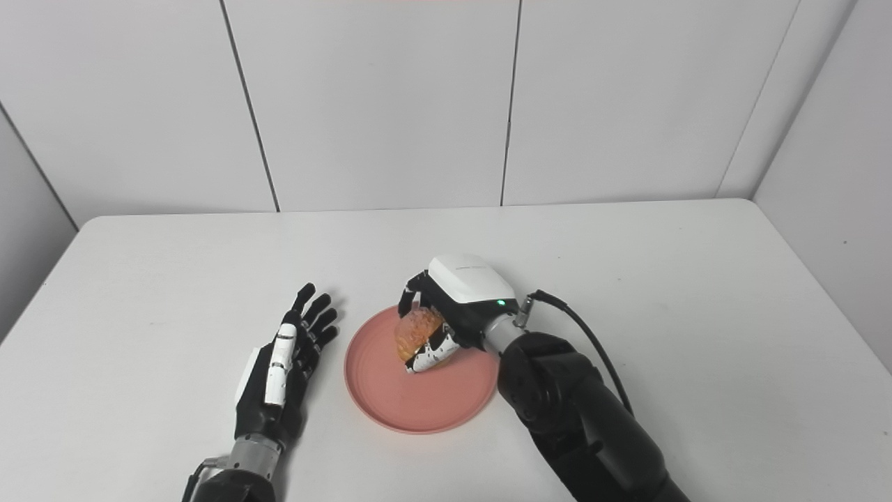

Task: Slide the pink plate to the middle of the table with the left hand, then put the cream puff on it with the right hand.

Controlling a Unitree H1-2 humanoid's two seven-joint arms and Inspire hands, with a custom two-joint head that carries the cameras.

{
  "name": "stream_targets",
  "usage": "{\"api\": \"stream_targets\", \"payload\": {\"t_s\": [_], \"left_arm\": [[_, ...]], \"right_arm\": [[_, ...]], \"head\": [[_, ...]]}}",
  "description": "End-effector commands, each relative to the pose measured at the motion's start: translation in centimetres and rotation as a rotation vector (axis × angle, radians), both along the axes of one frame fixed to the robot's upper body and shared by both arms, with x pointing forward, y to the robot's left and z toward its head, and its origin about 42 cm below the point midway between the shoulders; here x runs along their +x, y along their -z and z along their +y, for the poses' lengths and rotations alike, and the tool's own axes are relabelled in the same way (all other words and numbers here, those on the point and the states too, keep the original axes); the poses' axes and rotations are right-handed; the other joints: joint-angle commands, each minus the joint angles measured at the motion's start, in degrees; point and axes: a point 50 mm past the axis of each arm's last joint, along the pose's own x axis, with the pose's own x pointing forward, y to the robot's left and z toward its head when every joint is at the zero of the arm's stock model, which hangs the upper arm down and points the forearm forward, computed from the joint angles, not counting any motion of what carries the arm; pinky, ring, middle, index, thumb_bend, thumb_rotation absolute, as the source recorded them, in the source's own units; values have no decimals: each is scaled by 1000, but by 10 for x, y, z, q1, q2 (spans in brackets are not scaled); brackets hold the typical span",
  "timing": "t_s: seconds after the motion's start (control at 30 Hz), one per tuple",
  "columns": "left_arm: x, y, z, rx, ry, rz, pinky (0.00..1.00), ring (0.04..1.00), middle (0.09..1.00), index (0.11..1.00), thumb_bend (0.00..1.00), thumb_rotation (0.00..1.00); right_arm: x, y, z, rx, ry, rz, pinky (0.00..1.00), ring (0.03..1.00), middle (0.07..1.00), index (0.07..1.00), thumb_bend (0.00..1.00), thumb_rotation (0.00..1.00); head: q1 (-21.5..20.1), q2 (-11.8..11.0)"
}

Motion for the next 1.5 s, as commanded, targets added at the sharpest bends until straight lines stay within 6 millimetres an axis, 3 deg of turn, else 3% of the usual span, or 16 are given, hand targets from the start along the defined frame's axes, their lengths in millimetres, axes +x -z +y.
{"api": "stream_targets", "payload": {"t_s": [0.0, 0.53, 0.93, 1.0, 1.03, 1.07, 1.1, 1.2, 1.47], "left_arm": [[-14, 26, 1, 12, -3, 136, 919, 921, 934, 933, 434, 1000], [-13, 24, -1, 28, -6, 123, 919, 919, 929, 929, 436, 1000], [-13, 24, -1, 29, -1, 120, 925, 922, 933, 932, 440, 1000], [-13, 24, -1, 30, -1, 120, 925, 921, 932, 931, 440, 1000], [-13, 24, -1, 29, 0, 120, 925, 922, 933, 932, 441, 1000], [-13, 23, -2, 28, 0, 120, 925, 922, 933, 932, 441, 1000], [-13, 22, -2, 27, -1, 119, 923, 921, 932, 930, 438, 1000], [-12, 23, -2, 27, -2, 122, 923, 920, 931, 929, 438, 1000], [-12, 22, -2, 31, 0, 119, 922, 920, 932, 930, 435, 1000]], "right_arm": [[3, -15, 4, 2, -35, -81, 293, 376, 426, 528, 523, 0], [0, 3, 3, -18, -43, -36, 272, 360, 419, 533, 521, 0], [-4, 2, 3, -35, -62, -32, 277, 376, 428, 537, 521, 1], [-5, 0, 3, -58, -75, -37, 338, 461, 488, 525, 523, 32], [-6, 0, 3, -68, -82, -41, 391, 528, 596, 505, 521, 109], [-7, -2, 3, -77, -86, -42, 396, 535, 606, 504, 520, 117], [-8, -3, 3, -83, -88, -43, 435, 594, 681, 655, 663, 186], [-11, -7, 2, -101, -103, -49, 501, 693, 784, 801, 781, 285], [-13, -11, 0, -114, -111, -49, 751, 820, 883, 907, 868, 437]], "head": [[0, 1], [3, 8], [3, 11], [3, 11], [3, 11], [2, 12], [2, 12], [2, 11], [3, 11]]}}
